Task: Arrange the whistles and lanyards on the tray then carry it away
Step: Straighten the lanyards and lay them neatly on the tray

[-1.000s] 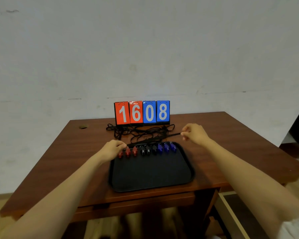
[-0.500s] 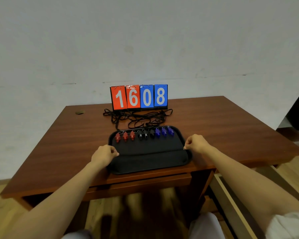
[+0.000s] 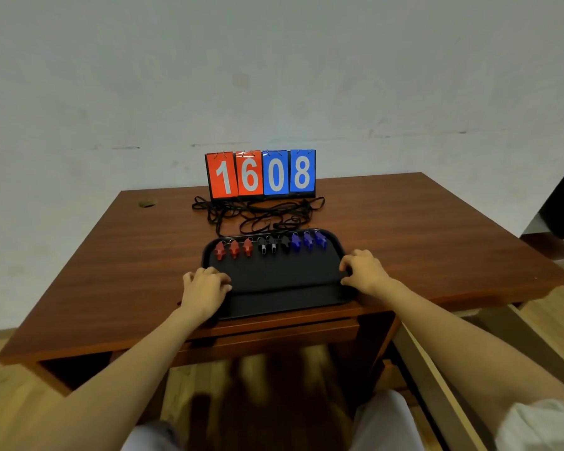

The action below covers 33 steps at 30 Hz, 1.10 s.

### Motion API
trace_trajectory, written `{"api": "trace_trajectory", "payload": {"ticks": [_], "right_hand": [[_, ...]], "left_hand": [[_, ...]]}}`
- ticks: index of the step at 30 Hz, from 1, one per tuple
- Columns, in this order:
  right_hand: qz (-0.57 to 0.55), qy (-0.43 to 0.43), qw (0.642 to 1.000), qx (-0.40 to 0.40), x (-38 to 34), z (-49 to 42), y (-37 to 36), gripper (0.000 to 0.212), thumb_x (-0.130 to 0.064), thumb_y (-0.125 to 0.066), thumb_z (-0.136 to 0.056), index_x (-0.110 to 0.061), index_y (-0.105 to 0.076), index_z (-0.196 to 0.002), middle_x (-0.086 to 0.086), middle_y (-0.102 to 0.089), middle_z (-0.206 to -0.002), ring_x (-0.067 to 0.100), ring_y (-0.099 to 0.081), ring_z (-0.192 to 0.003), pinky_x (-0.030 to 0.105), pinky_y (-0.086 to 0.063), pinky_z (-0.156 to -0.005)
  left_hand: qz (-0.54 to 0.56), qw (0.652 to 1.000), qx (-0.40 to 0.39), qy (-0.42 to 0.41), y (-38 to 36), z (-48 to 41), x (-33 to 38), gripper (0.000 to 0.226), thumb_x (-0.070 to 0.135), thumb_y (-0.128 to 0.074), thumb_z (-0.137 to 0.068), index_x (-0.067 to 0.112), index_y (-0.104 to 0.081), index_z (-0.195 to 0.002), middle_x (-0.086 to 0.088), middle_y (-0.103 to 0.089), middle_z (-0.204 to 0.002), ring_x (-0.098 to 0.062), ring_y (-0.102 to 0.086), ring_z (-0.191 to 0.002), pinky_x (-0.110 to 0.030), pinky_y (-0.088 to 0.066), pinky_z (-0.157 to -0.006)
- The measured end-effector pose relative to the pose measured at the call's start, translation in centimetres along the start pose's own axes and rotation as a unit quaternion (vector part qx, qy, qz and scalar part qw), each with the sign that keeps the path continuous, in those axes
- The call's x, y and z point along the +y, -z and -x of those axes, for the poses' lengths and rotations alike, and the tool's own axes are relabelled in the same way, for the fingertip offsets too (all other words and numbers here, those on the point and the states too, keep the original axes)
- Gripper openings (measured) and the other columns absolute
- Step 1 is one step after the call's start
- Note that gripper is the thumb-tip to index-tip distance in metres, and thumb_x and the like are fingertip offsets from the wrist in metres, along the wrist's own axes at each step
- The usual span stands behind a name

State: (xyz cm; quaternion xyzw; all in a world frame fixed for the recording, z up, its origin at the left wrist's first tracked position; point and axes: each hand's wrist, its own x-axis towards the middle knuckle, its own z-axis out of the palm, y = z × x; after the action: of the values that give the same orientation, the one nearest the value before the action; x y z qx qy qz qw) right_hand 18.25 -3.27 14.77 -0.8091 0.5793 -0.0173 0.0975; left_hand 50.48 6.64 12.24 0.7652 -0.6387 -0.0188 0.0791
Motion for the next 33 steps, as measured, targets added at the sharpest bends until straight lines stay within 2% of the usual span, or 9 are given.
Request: {"api": "trace_trajectory", "payload": {"ticks": [4,9,12,17,22,24,28,33], "right_hand": [[0.036,0.046,0.998,-0.021,-0.7,-0.1,-0.4,0.036,-0.029,-0.065,-0.087,-0.021,-0.056,-0.121,0.006,-0.048,-0.131,0.027,-0.037,-0.127,0.039,-0.035,-0.101],[0.039,0.054,0.996,-0.057,-1.0,-0.5,-0.8,0.037,-0.027,-0.062,-0.09,-0.02,-0.053,-0.125,0.007,-0.05,-0.13,0.028,-0.041,-0.124,0.041,-0.037,-0.101],[0.001,0.062,0.996,-0.064,-1.4,-1.0,-0.4,0.038,-0.028,-0.064,-0.089,-0.019,-0.055,-0.124,0.007,-0.051,-0.13,0.028,-0.044,-0.123,0.042,-0.039,-0.101],[-0.087,0.084,0.992,-0.033,-3.3,-3.3,0.9,0.038,-0.023,-0.062,-0.09,-0.011,-0.056,-0.126,0.008,-0.055,-0.132,0.025,-0.052,-0.12,0.038,-0.044,-0.101],[-0.123,0.076,0.989,0.011,-4.5,-7.1,2.3,0.03,-0.022,-0.058,-0.092,-0.011,-0.058,-0.12,0.01,-0.06,-0.123,0.026,-0.057,-0.108,0.038,-0.049,-0.093],[-0.133,0.065,0.989,0.018,-4.6,-8.9,2.7,0.028,-0.022,-0.057,-0.093,-0.011,-0.059,-0.119,0.009,-0.061,-0.12,0.025,-0.058,-0.106,0.037,-0.05,-0.09],[-0.144,0.065,0.987,0.021,-5.2,-12.9,3.2,0.028,-0.02,-0.056,-0.094,-0.012,-0.059,-0.12,0.009,-0.062,-0.121,0.024,-0.059,-0.107,0.035,-0.05,-0.091],[-0.142,0.111,0.984,0.004,-7.6,-18.5,3.1,0.026,-0.012,-0.048,-0.096,-0.013,-0.063,-0.116,0.007,-0.063,-0.12,0.023,-0.06,-0.108,0.039,-0.05,-0.094]], "left_hand": [[0.005,0.999,-0.038,-0.036,-0.5,0.3,1.5,0.035,0.04,-0.052,-0.093,0.028,-0.055,-0.126,0.001,-0.052,-0.13,-0.021,-0.041,-0.126,-0.039,-0.023,-0.104],[0.019,0.998,-0.051,-0.037,-0.8,0.3,2.2,0.035,0.037,-0.052,-0.093,0.028,-0.052,-0.127,0.002,-0.052,-0.128,-0.02,-0.043,-0.124,-0.038,-0.024,-0.103],[0.052,0.996,-0.043,-0.053,-0.6,-0.1,2.9,0.038,0.035,-0.052,-0.093,0.028,-0.05,-0.13,0.003,-0.052,-0.129,-0.019,-0.041,-0.126,-0.037,-0.022,-0.105],[0.088,0.991,-0.051,-0.088,-0.1,-2.5,5.7,0.035,0.034,-0.05,-0.095,0.027,-0.052,-0.128,0.002,-0.051,-0.131,-0.019,-0.04,-0.127,-0.038,-0.021,-0.107],[0.107,0.988,-0.038,-0.107,1.1,-6.9,8.1,0.032,0.031,-0.052,-0.094,0.022,-0.057,-0.124,-0.002,-0.054,-0.127,-0.023,-0.046,-0.123,-0.041,-0.032,-0.103],[0.119,0.988,-0.014,-0.1,1.7,-8.9,8.6,0.029,0.029,-0.052,-0.094,0.022,-0.06,-0.12,-0.003,-0.057,-0.122,-0.024,-0.051,-0.117,-0.041,-0.037,-0.099],[0.111,0.992,0.007,-0.058,2.4,-13.3,8.5,0.026,0.023,-0.049,-0.095,0.018,-0.062,-0.117,-0.004,-0.058,-0.122,-0.025,-0.052,-0.115,-0.04,-0.037,-0.097],[0.078,0.996,-0.041,0.018,1.7,-19.3,6.9,0.025,0.025,-0.051,-0.094,0.014,-0.064,-0.112,-0.009,-0.061,-0.119,-0.029,-0.052,-0.115,-0.042,-0.039,-0.095]]}}
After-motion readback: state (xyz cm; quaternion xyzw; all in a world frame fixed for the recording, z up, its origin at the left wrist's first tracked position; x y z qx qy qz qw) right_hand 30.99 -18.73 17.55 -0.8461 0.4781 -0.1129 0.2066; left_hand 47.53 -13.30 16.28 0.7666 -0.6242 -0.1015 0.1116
